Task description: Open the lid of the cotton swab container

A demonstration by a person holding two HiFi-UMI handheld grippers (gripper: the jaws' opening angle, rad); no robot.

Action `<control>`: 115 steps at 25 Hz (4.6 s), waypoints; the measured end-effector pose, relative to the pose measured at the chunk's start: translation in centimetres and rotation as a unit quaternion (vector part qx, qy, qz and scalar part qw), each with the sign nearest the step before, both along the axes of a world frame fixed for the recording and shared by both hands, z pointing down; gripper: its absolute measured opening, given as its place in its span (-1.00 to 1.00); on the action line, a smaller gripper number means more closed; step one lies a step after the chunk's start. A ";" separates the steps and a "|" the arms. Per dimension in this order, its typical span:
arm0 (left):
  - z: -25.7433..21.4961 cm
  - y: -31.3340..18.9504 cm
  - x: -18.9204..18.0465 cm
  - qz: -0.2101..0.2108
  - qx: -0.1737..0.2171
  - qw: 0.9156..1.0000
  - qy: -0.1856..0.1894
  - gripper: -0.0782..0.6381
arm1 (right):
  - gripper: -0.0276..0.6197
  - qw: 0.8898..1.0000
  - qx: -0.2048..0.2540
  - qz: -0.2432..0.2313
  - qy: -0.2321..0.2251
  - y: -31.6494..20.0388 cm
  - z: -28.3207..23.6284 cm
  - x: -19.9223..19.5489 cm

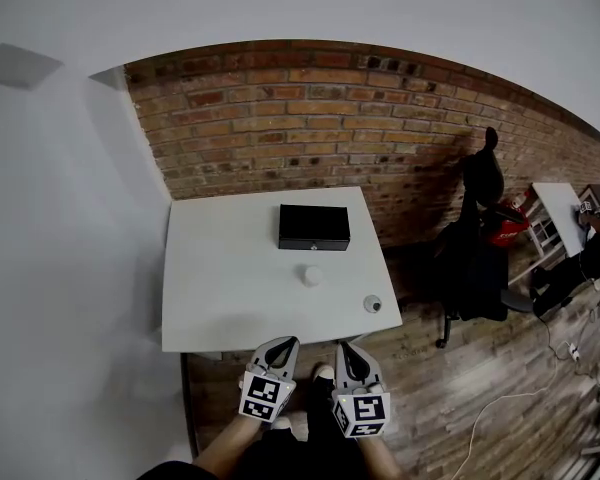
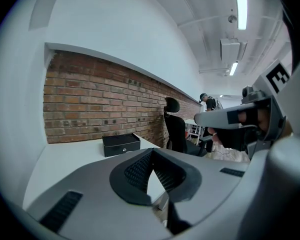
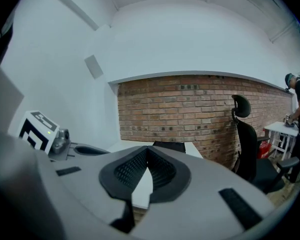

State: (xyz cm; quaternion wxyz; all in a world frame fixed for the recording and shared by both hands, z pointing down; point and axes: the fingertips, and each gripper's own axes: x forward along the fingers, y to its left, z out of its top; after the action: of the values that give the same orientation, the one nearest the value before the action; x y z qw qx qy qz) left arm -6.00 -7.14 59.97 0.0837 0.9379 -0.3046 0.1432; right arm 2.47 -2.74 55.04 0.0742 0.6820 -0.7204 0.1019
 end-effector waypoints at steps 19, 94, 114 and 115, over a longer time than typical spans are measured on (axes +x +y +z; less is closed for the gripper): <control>2.8 -9.5 7.8 -0.062 -0.019 0.997 -0.032 -0.75 | -0.86 0.996 -0.022 -0.089 -0.020 -12.3 0.8 7.3; 22.5 -20.6 14.4 -0.295 -0.150 0.937 -0.113 0.36 | -0.86 0.989 -0.092 -0.114 -0.007 -19.0 5.7 17.6; 24.1 -21.5 13.2 -0.290 -0.139 0.933 -0.163 -0.03 | -0.86 0.991 -0.101 -0.081 -0.039 -18.3 6.1 19.0; 24.1 -21.5 13.2 -0.289 -0.139 0.933 -0.165 -0.03 | -0.86 0.991 -0.100 -0.080 -0.039 -18.3 6.0 19.0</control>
State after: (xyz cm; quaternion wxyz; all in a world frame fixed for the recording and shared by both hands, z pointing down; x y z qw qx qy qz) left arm 7.15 -28.61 84.04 0.2000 0.7516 -0.5490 0.3062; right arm 21.49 -21.04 61.06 0.1217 0.6068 -0.7611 0.1940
